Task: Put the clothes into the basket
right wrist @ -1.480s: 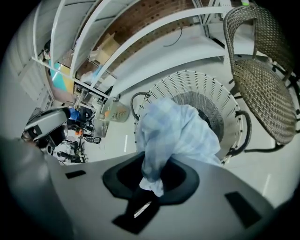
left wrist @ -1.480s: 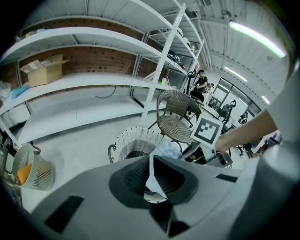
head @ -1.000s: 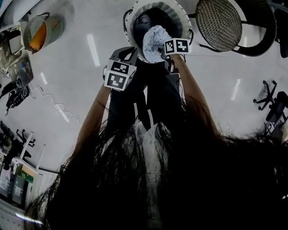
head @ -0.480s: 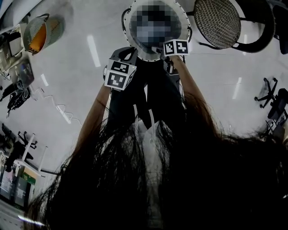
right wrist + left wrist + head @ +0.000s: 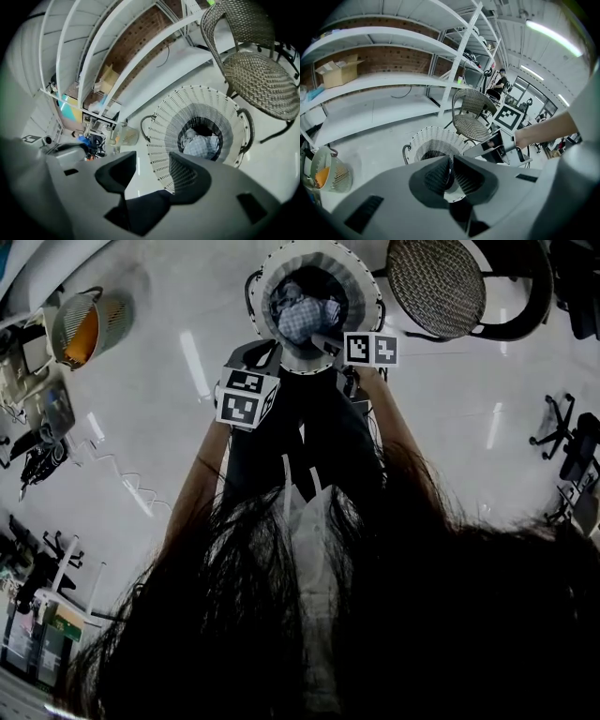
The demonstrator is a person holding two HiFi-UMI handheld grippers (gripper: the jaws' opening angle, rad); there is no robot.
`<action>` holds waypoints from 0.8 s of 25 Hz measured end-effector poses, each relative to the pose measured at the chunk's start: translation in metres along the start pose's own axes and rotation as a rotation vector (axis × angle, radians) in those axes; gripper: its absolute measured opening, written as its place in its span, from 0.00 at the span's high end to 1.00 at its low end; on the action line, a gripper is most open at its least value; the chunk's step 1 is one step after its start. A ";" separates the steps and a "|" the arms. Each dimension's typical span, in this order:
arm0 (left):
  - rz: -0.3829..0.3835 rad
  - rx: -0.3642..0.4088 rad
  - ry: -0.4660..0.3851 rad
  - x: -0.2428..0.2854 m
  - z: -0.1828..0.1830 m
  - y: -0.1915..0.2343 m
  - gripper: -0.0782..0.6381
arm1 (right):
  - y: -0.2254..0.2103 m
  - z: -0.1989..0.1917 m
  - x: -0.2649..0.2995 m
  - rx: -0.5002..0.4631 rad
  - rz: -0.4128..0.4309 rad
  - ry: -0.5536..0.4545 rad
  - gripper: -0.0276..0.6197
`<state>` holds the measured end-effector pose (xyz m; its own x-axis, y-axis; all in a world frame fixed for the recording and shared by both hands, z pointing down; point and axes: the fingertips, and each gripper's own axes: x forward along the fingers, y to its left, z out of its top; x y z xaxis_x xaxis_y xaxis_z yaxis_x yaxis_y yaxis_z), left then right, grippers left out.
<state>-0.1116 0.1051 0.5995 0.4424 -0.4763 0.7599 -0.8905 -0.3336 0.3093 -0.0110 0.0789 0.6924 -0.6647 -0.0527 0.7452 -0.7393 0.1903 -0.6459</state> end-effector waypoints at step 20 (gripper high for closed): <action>0.009 -0.028 -0.165 -0.078 0.074 -0.007 0.84 | 0.135 0.083 -0.141 -0.103 0.128 -0.431 0.62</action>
<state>-0.1323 0.0847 0.4960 0.4436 -0.6075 0.6590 -0.8962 -0.3070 0.3203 -0.0259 0.0307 0.4859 -0.7502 -0.4215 0.5094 -0.6482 0.3172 -0.6922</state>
